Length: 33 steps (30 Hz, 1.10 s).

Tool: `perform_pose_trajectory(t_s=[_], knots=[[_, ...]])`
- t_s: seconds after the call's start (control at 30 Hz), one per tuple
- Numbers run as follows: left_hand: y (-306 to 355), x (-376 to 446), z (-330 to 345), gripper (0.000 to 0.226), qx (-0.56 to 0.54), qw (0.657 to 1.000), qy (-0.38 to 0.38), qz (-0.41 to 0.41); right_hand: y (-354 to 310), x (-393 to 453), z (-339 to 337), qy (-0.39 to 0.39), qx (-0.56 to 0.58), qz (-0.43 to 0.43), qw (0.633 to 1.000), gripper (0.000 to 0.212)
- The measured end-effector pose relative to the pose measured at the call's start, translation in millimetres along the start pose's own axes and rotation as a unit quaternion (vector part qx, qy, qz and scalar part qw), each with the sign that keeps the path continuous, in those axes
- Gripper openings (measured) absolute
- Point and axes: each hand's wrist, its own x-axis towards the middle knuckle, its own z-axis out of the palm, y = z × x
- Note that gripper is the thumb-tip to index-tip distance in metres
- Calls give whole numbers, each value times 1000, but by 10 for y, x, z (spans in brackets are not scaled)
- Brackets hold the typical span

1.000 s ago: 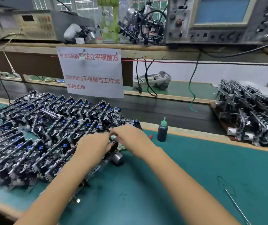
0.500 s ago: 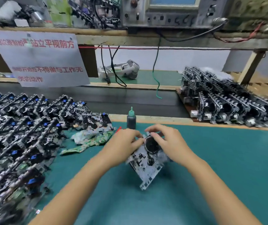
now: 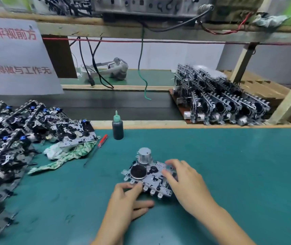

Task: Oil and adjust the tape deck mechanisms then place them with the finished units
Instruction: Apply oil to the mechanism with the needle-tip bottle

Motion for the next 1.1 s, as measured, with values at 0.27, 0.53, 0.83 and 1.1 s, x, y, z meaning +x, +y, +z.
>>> perform_pose_trajectory(t_s=[0.27,0.53,0.83,1.1], knots=[[91,-160,-242,27,538,829,-41,149,235,205,-72,-72,174,-81,979,36],[384,492,-401,124,616,701,-184,308,306,206,52,-47,281,-84,955,48],[285,635,-454,97,532,753,-219,319,326,153,49,-32,276,-76,957,36],[237,651,-489,108,504,779,-231,292,337,130,83,-21,246,-79,966,31]])
